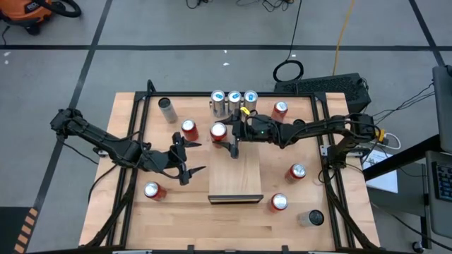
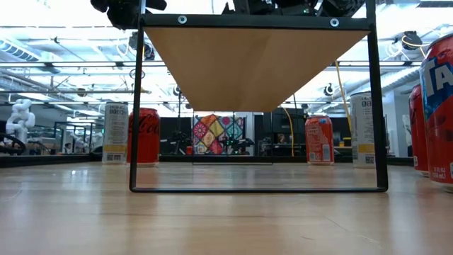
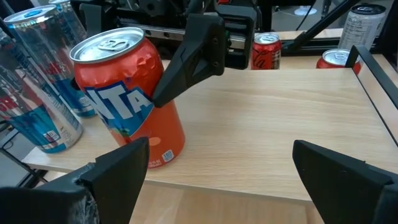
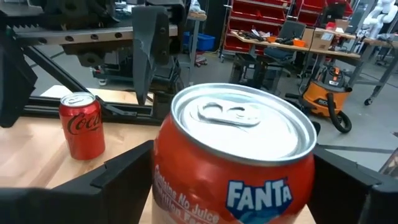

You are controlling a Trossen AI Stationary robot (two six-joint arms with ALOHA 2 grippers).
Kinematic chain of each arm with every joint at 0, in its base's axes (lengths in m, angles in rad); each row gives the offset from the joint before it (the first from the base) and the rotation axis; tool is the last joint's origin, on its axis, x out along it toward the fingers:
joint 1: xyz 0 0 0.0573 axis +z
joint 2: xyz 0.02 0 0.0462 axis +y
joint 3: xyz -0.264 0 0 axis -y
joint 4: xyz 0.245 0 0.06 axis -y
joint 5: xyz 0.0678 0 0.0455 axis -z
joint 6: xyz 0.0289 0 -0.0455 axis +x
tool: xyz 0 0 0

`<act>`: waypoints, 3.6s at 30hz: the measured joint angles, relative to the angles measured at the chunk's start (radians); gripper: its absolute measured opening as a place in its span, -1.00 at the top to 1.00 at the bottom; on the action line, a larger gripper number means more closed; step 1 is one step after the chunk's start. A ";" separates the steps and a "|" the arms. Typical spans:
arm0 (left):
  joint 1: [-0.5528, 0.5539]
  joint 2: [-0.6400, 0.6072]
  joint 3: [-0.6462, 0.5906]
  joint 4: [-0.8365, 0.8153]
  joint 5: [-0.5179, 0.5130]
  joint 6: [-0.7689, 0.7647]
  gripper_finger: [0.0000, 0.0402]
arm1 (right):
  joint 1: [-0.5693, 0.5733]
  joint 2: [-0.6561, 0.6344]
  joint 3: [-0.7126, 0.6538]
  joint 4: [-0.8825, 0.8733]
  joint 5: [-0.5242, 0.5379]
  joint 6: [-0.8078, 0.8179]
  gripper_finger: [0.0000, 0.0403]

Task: Place canned beverage on shelf
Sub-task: Put the middle red soda can on the shelf

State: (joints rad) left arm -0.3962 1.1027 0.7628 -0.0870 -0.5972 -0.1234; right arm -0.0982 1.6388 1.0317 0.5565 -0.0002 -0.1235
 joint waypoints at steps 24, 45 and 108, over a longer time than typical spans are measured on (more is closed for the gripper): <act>-0.013 0.001 0.000 -0.009 0.001 -0.020 -0.95 | 0.090 -0.165 0.000 -0.213 0.085 -0.062 -0.68; -0.030 0.001 0.000 -0.007 0.000 -0.025 -0.95 | 0.302 -0.199 0.000 -0.352 0.241 -0.046 -0.32; -0.031 0.003 -0.001 -0.082 -0.014 -0.053 -0.95 | 0.233 0.125 -0.002 0.140 0.295 0.105 0.98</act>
State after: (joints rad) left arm -0.4271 1.1053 0.7620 -0.1692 -0.6117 -0.1768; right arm 0.1343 1.7635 1.0302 0.6961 0.2947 -0.0190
